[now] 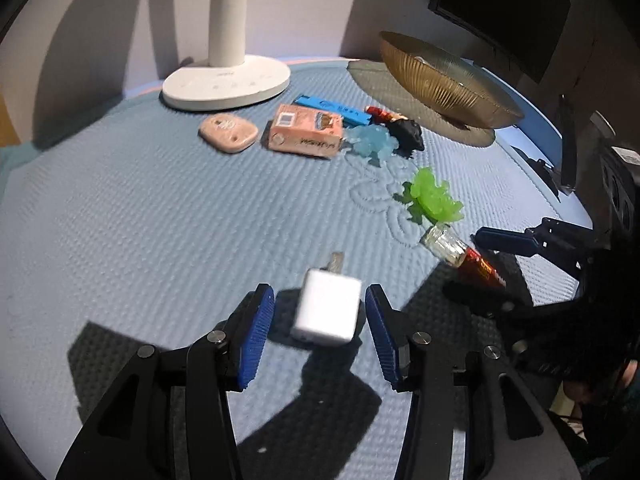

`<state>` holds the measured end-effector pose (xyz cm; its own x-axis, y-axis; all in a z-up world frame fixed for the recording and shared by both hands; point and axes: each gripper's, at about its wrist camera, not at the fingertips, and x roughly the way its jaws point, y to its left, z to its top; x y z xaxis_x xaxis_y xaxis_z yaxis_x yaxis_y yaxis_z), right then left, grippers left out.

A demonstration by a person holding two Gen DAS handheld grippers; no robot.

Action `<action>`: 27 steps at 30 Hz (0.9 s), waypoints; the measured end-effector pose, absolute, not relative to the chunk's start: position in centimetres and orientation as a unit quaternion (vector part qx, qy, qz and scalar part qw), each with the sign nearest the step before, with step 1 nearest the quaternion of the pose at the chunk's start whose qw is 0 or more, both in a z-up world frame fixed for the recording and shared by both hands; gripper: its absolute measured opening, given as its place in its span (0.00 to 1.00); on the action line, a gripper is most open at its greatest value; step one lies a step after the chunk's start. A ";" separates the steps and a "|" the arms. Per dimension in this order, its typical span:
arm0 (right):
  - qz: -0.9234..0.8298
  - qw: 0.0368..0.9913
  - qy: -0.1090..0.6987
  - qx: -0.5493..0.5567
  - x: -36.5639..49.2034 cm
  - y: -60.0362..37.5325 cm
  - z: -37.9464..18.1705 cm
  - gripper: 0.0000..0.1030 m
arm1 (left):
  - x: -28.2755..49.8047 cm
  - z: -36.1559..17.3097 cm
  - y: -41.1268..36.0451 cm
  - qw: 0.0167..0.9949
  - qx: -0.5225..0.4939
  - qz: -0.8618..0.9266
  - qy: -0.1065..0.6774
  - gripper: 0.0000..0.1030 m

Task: Organize rigid objects
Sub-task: 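Carry white charger and red lighter into the brown bowl and release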

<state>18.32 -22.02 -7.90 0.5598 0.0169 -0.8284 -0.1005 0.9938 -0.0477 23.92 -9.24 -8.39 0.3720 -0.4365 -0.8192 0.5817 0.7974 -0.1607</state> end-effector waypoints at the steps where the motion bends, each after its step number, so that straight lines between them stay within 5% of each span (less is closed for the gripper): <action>1: 0.035 0.883 0.465 -0.050 18.3 -21.6 -7.8 0.43 | 23.9 -8.4 -9.4 0.826 0.076 -0.309 0.466 0.40; 4: 0.052 0.883 0.461 -0.065 18.0 -20.5 -7.6 0.22 | 23.6 -8.2 -9.6 0.831 0.074 -0.303 0.460 0.25; 23: 0.053 0.923 0.366 0.110 14.8 -31.5 2.0 0.22 | 24.5 0.0 -9.9 0.882 0.034 -0.298 0.363 0.22; 27: 0.044 0.917 0.373 0.132 14.2 -33.9 1.1 0.22 | 25.4 -2.1 -8.5 0.863 0.026 -0.270 0.427 0.70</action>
